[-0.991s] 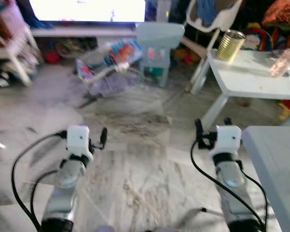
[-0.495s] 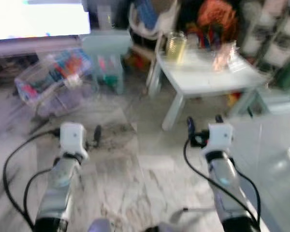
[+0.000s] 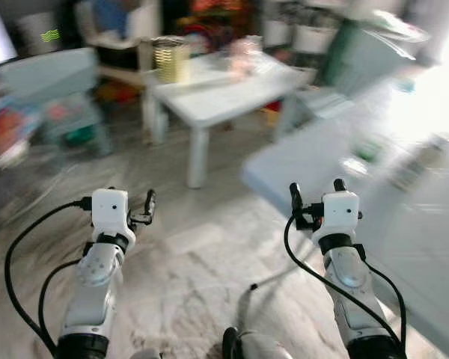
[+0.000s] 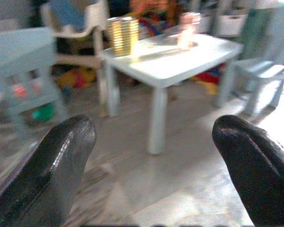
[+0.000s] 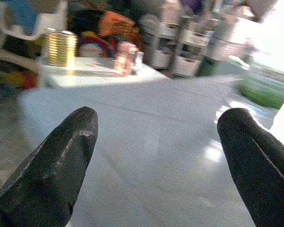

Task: Restocking fridge

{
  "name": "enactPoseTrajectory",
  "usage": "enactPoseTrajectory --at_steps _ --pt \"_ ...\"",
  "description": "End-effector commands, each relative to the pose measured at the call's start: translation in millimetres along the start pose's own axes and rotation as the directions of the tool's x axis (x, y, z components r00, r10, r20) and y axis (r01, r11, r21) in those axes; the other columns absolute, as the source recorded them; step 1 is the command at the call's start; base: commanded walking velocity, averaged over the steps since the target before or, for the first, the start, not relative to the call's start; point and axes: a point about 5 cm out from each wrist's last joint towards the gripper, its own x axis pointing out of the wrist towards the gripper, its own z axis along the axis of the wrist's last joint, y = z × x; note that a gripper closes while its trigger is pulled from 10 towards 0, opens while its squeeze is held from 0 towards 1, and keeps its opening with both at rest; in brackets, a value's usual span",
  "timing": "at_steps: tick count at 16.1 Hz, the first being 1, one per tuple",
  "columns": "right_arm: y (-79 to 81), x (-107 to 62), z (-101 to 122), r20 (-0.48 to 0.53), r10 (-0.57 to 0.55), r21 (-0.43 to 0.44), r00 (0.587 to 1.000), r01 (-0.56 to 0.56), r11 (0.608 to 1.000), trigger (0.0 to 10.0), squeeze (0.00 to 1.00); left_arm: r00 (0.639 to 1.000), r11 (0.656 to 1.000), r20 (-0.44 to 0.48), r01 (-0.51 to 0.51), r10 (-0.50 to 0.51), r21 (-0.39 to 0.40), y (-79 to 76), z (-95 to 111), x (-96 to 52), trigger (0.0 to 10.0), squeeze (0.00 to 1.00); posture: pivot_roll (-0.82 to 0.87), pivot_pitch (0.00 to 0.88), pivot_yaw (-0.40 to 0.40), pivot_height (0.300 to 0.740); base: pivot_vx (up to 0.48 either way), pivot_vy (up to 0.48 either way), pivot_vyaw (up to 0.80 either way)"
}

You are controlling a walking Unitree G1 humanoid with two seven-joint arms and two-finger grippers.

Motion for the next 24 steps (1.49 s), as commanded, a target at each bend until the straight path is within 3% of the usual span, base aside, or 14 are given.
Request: enactPoseTrajectory --at_steps 1,5,11,18,24 --pt "0.3 1.0 3 0.018 -0.001 -0.003 1.000 0.001 1.000 10.0 0.00 1.000 1.000 0.009 0.015 -0.015 0.003 -4.1 2 3.2 10.0 0.00 0.04 0.039 -0.044 0.740 0.000 0.000 -0.80" --pt "-3.1 2.2 5 0.030 -0.013 0.003 0.999 0.013 1.000 10.0 0.00 0.999 1.000 0.034 0.023 -0.023 -0.003 -7.0 7 6.1 10.0 0.00 0.04 0.039 -0.043 0.740 0.066 0.000 -0.12" --pt "-1.2 1.6 8 0.040 -0.011 -0.003 0.999 0.011 1.000 10.0 0.00 0.999 1.000 0.047 0.025 -0.025 0.000 -8.3 9 6.5 10.0 0.00 0.04 0.044 -0.040 0.740 0.307 0.345 0.00" --pt "0.9 1.6 8 0.042 0.006 -0.008 0.999 -0.006 1.000 10.0 0.00 0.993 1.000 0.113 0.028 -0.029 0.014 -8.3 22 10.5 10.0 0.00 0.05 0.071 -0.045 0.740 0.297 0.344 -0.78" --pt "7.4 2.6 9 0.044 0.031 -0.005 0.999 -0.031 1.000 10.0 0.00 0.994 1.000 0.101 0.030 -0.031 0.009 -9.8 17 7.5 10.0 0.00 0.05 0.072 -0.048 0.740 0.000 0.000 -0.80"
